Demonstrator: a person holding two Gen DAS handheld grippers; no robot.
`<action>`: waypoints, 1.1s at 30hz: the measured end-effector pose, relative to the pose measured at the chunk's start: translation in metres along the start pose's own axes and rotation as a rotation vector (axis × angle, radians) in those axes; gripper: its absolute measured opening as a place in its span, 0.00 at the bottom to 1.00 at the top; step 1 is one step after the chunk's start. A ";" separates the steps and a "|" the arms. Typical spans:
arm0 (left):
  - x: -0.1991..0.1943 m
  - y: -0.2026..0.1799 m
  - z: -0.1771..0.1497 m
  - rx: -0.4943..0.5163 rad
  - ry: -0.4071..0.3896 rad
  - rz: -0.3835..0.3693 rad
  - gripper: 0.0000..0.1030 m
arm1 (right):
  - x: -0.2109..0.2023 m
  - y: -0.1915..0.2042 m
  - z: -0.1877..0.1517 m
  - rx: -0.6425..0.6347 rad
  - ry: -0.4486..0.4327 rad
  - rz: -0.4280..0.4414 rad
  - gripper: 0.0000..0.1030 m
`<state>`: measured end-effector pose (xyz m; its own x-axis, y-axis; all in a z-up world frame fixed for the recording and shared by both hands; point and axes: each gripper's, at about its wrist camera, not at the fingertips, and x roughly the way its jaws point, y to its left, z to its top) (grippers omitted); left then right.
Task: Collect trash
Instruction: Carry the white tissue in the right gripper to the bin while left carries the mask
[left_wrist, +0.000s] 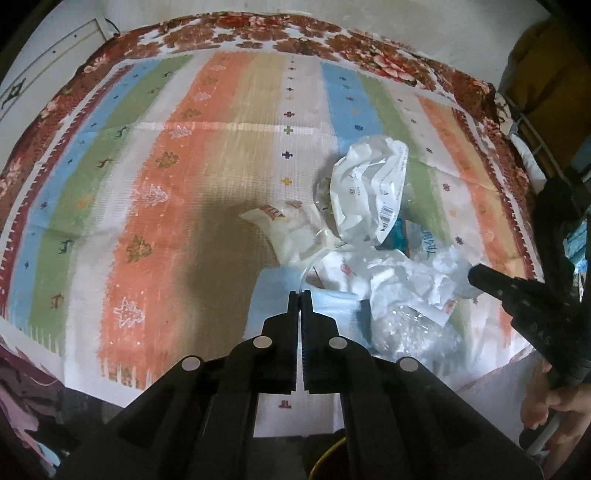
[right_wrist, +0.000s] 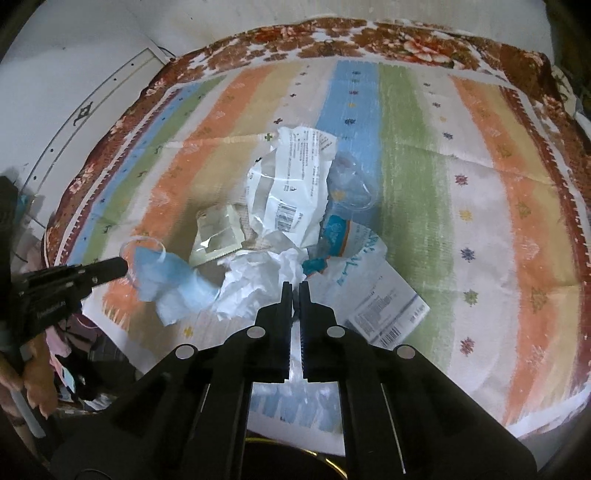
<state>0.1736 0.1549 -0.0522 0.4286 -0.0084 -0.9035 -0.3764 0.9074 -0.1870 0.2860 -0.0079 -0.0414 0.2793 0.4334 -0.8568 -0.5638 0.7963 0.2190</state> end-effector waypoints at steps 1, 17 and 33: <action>-0.005 0.000 -0.002 -0.001 -0.006 -0.005 0.01 | -0.005 0.000 -0.002 -0.003 -0.005 0.001 0.03; -0.054 -0.009 -0.034 -0.016 -0.091 -0.106 0.01 | -0.092 -0.011 -0.050 0.006 -0.134 0.003 0.03; -0.110 -0.037 -0.081 0.085 -0.202 -0.208 0.01 | -0.142 -0.033 -0.126 0.033 -0.156 -0.004 0.02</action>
<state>0.0743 0.0880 0.0229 0.6473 -0.1217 -0.7524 -0.1967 0.9270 -0.3193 0.1667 -0.1488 0.0144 0.4006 0.4887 -0.7751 -0.5376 0.8103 0.2330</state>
